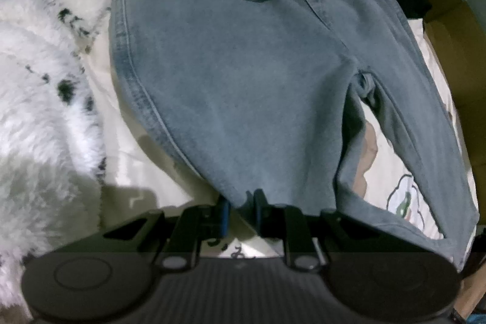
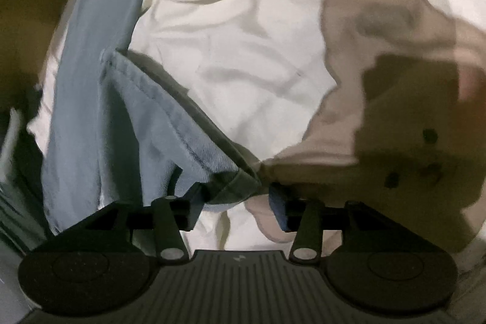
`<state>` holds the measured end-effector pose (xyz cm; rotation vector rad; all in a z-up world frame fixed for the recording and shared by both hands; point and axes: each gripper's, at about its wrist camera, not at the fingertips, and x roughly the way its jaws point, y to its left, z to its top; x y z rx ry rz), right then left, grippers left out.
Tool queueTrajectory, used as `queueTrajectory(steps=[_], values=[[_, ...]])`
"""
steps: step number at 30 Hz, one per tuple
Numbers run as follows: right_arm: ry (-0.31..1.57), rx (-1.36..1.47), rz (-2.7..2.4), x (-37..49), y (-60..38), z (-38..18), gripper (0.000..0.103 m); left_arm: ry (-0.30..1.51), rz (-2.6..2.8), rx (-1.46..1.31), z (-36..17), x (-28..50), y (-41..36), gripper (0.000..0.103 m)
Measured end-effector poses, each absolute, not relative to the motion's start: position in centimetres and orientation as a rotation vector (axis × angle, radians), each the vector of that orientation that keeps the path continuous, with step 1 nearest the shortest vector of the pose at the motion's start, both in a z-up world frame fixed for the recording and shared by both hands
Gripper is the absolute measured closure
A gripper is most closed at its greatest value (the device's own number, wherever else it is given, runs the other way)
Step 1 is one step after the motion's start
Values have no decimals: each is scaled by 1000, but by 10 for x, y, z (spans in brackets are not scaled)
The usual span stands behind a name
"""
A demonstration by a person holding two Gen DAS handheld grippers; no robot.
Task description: Fold clothes
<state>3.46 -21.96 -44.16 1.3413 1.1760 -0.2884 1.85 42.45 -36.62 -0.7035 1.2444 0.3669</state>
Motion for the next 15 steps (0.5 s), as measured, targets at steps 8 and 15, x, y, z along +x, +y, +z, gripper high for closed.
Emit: queueTrajectory(steps=[8, 15], values=[[946, 1540, -280, 14, -218, -451, 43, 1241, 376, -707, -368, 19, 424, 87], [834, 1509, -243, 2, -216, -417, 46, 1239, 379, -715, -368, 21, 424, 87]])
